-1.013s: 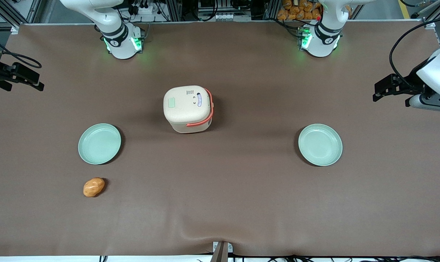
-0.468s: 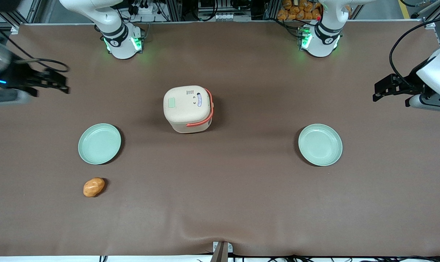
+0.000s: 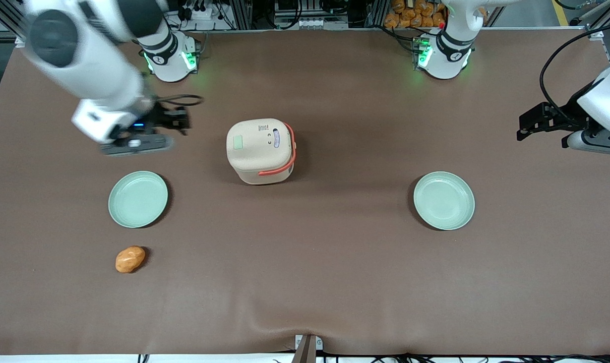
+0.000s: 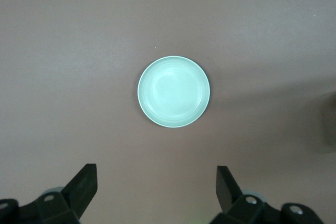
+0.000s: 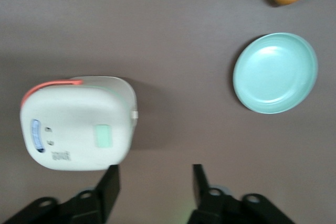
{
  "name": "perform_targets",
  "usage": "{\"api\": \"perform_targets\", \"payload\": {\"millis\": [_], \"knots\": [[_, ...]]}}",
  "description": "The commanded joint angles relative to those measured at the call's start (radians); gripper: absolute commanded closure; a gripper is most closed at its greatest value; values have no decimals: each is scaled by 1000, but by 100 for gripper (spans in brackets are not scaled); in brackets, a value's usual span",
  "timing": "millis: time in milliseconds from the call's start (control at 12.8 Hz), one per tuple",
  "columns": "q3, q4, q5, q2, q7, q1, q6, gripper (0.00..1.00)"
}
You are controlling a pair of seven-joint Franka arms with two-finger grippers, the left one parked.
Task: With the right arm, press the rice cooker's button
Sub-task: 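Move the right gripper toward the white rice cooker's lid button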
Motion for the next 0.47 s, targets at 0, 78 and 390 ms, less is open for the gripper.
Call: {"api": "perform_targets", "payload": {"millis": [0, 78, 390], "knots": [[-14, -98, 2, -13, 49, 61, 82, 63], [-15, -132, 2, -13, 72, 87, 115, 72], [-14, -221, 1, -15, 94, 114, 207, 89]]}}
